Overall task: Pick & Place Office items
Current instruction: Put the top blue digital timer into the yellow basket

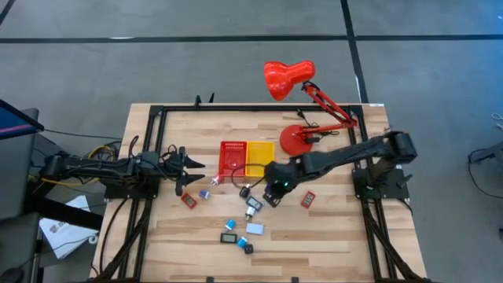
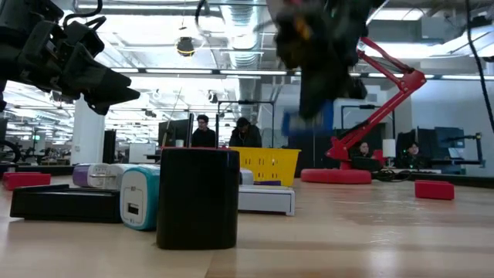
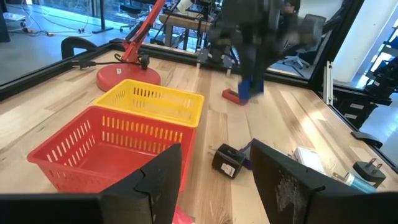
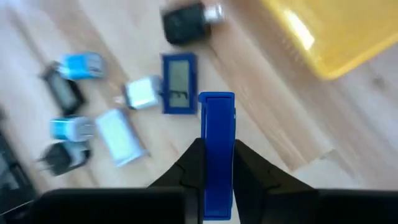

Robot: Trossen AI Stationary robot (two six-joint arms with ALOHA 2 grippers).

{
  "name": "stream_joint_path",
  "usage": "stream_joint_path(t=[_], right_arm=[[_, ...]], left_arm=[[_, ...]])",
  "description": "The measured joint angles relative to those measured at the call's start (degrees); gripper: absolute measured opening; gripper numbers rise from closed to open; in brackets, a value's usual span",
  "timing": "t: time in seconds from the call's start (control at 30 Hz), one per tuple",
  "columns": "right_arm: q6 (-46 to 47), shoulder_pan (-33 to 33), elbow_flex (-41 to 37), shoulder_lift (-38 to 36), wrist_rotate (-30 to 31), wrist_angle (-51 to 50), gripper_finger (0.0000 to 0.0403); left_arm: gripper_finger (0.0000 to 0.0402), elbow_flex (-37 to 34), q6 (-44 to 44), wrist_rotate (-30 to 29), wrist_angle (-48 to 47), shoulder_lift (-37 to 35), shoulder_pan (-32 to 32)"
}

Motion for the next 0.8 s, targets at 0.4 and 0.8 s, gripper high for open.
stream_joint_path(t=[0.4, 0.8], right_arm=[[-19.41, -11.70, 0.09, -7.65, 6.84, 4.99, 0.0050], [-38.21, -18.10, 0.02, 6.09, -0.46, 7.88, 0.0050]], left_arm=[[0.0186, 0.02, 0.01, 0.00, 0.00, 0.00, 0.02], [0.0186, 0.00, 0.15, 0.17, -0.04, 0.00, 0.00]])
